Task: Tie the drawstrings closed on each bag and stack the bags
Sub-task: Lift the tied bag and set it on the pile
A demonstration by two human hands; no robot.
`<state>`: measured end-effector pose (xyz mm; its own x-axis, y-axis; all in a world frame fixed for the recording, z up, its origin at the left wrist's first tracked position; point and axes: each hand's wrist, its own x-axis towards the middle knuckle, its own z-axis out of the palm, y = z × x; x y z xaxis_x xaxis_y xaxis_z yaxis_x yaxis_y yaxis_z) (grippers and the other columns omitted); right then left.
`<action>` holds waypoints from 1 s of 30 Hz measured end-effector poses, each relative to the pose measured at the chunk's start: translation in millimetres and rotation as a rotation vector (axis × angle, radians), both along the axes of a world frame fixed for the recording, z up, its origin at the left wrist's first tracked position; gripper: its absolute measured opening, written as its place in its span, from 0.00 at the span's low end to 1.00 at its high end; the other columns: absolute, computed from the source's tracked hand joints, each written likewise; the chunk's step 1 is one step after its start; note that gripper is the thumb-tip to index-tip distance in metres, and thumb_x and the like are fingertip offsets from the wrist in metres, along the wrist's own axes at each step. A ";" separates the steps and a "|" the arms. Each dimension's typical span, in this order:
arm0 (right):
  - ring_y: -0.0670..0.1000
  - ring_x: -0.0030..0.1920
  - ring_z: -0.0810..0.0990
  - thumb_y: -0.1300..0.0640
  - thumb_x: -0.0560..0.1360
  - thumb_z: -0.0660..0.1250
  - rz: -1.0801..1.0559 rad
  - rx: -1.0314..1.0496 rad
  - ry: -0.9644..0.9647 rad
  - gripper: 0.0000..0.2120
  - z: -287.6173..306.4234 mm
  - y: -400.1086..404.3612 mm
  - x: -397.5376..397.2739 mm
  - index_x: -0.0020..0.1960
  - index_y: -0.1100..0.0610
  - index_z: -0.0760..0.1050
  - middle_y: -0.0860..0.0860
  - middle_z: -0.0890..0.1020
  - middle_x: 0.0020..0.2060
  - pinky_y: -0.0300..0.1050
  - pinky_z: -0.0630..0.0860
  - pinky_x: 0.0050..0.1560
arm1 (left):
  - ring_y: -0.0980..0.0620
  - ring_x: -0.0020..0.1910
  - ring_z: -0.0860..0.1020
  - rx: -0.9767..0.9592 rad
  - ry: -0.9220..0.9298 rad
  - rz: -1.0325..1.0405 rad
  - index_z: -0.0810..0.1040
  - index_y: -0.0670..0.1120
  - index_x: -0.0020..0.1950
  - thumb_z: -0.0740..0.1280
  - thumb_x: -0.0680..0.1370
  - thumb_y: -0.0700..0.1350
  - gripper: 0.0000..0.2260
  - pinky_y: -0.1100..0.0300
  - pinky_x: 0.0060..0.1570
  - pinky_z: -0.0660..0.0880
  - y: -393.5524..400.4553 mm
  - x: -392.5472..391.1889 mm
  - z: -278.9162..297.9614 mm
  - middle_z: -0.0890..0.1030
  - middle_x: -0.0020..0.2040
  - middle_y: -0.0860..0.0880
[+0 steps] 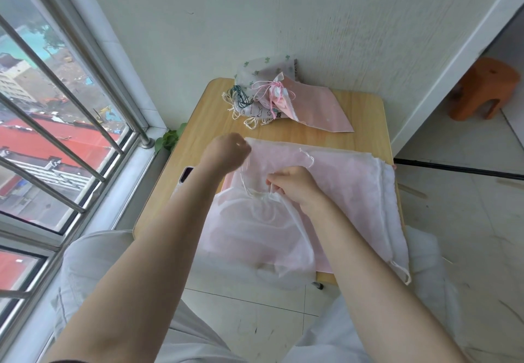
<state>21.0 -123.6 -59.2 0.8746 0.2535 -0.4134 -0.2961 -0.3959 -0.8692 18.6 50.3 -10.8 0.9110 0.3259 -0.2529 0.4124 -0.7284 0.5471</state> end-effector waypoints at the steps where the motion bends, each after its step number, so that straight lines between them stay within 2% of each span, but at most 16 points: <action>1: 0.45 0.31 0.74 0.58 0.75 0.68 -0.009 0.005 -0.010 0.08 -1.0 1.3 0.5 0.41 0.61 0.83 0.49 0.79 0.30 0.38 0.72 0.40 | 0.43 0.54 0.76 0.371 0.014 -0.093 0.74 0.46 0.64 0.62 0.79 0.49 0.15 0.51 0.52 0.71 0.0 -2.2 -0.5 0.79 0.55 0.45; 2: 0.45 0.30 0.73 0.58 0.75 0.68 -0.021 0.004 -0.017 0.08 -0.8 2.3 0.2 0.42 0.62 0.83 0.49 0.79 0.30 0.38 0.71 0.39 | 0.42 0.58 0.75 0.555 -0.033 -0.128 0.71 0.47 0.68 0.63 0.79 0.50 0.18 0.49 0.55 0.70 -1.0 -5.9 0.6 0.77 0.58 0.44; 3: 0.44 0.29 0.72 0.59 0.75 0.67 -0.034 -0.002 -0.025 0.08 -1.1 3.0 0.2 0.42 0.62 0.83 0.49 0.79 0.30 0.37 0.71 0.38 | 0.42 0.58 0.74 0.592 -0.101 -0.104 0.70 0.46 0.67 0.62 0.79 0.50 0.18 0.49 0.54 0.70 -1.4 -9.3 0.9 0.76 0.58 0.44; 5: 0.44 0.28 0.72 0.58 0.75 0.67 -0.048 -0.011 -0.041 0.08 -2.2 4.6 0.7 0.43 0.62 0.83 0.48 0.79 0.30 0.37 0.70 0.36 | 0.42 0.48 0.76 0.500 -0.148 -0.009 0.76 0.43 0.54 0.61 0.78 0.47 0.11 0.54 0.42 0.70 2.6 -13.7 -0.5 0.77 0.49 0.44; 6: 0.44 0.30 0.73 0.58 0.75 0.68 -0.055 -0.013 -0.050 0.08 -3.0 5.4 1.1 0.43 0.62 0.83 0.48 0.80 0.30 0.38 0.72 0.38 | 0.43 0.42 0.76 0.438 -0.093 0.015 0.78 0.42 0.46 0.60 0.77 0.47 0.11 0.57 0.36 0.68 3.4 -14.9 -3.2 0.77 0.43 0.44; 8: 0.46 0.35 0.77 0.58 0.75 0.68 -0.083 -0.008 -0.073 0.08 -6.9 8.0 1.4 0.41 0.60 0.83 0.48 0.80 0.31 0.43 0.75 0.45 | 0.46 0.33 0.74 0.353 0.077 -0.034 0.79 0.42 0.37 0.61 0.77 0.53 0.17 0.61 0.31 0.65 1.7 -22.6 -10.5 0.76 0.33 0.48; 11: 0.46 0.45 0.79 0.57 0.75 0.67 -0.115 0.009 -0.124 0.10 -9.5 11.8 -0.2 0.41 0.61 0.83 0.47 0.81 0.37 0.42 0.75 0.49 | 0.50 0.28 0.68 0.407 0.139 -0.074 0.68 0.45 0.30 0.64 0.76 0.61 0.23 0.63 0.28 0.60 -7.3 -34.1 -21.8 0.69 0.29 0.50; 15: 0.45 0.50 0.81 0.58 0.75 0.67 -0.144 0.008 -0.189 0.12 -9.7 13.8 -4.8 0.43 0.67 0.82 0.53 0.85 0.42 0.42 0.74 0.48 | 0.52 0.28 0.68 0.404 0.187 -0.064 0.67 0.45 0.32 0.65 0.75 0.64 0.24 0.62 0.27 0.60 -15.8 -38.5 -28.6 0.71 0.31 0.51; 17: 0.45 0.52 0.81 0.58 0.75 0.66 -0.152 0.006 -0.211 0.13 -10.8 14.0 -5.6 0.44 0.69 0.81 0.55 0.85 0.42 0.42 0.75 0.49 | 0.52 0.29 0.68 0.357 0.210 -0.067 0.67 0.45 0.32 0.67 0.75 0.58 0.21 0.61 0.26 0.60 -17.6 -37.8 -29.1 0.70 0.31 0.50; 19: 0.43 0.50 0.80 0.58 0.75 0.66 -0.144 -0.003 -0.215 0.13 -10.9 13.0 -5.9 0.44 0.70 0.81 0.54 0.84 0.36 0.39 0.74 0.44 | 0.52 0.28 0.67 0.307 0.209 -0.074 0.66 0.45 0.31 0.68 0.75 0.51 0.18 0.60 0.25 0.59 -17.4 -36.0 -31.1 0.69 0.30 0.50; 21: 0.43 0.45 0.78 0.58 0.76 0.66 -0.142 -0.012 -0.210 0.13 -10.9 11.7 -5.6 0.44 0.69 0.81 0.53 0.81 0.32 0.35 0.71 0.40 | 0.51 0.26 0.64 0.224 0.128 -0.058 0.64 0.45 0.29 0.67 0.74 0.46 0.18 0.60 0.25 0.57 -16.8 -35.4 -33.3 0.65 0.27 0.49; 24: 0.45 0.40 0.78 0.58 0.76 0.66 -0.133 -0.001 -0.185 0.11 -8.5 11.7 -6.1 0.43 0.64 0.82 0.55 0.81 0.34 0.36 0.71 0.40 | 0.51 0.27 0.58 0.042 -0.130 0.006 0.61 0.47 0.26 0.66 0.73 0.41 0.18 0.58 0.27 0.53 -23.1 -37.2 -29.1 0.59 0.25 0.50; 26: 0.45 0.42 0.78 0.58 0.77 0.66 -0.113 0.015 -0.168 0.09 -9.2 13.4 -6.3 0.40 0.58 0.82 0.49 0.80 0.32 0.37 0.71 0.41 | 0.51 0.27 0.64 -0.048 -0.168 -0.004 0.70 0.44 0.28 0.65 0.74 0.42 0.14 0.59 0.28 0.59 -31.2 -38.1 -23.3 0.67 0.25 0.50; 28: 0.45 0.42 0.77 0.58 0.77 0.66 -0.095 0.010 -0.171 0.09 -9.4 15.0 -7.0 0.39 0.55 0.80 0.44 0.79 0.31 0.36 0.70 0.39 | 0.49 0.34 0.77 -0.133 -0.139 0.011 0.80 0.42 0.39 0.65 0.75 0.44 0.08 0.58 0.33 0.70 -34.7 -37.7 -21.3 0.79 0.33 0.48; 30: 0.45 0.40 0.77 0.58 0.77 0.66 -0.100 0.002 -0.180 0.09 -8.3 14.3 -7.9 0.40 0.55 0.81 0.45 0.79 0.31 0.34 0.70 0.38 | 0.47 0.41 0.79 -0.136 -0.149 0.065 0.79 0.42 0.45 0.66 0.75 0.46 0.08 0.57 0.36 0.72 -32.0 -37.6 -26.5 0.82 0.40 0.47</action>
<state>13.1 -109.3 -67.5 0.9550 0.1627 -0.2479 -0.1738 -0.3703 -0.9125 -19.1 18.3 -37.3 0.9199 0.3569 -0.1625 0.3630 -0.6185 0.6969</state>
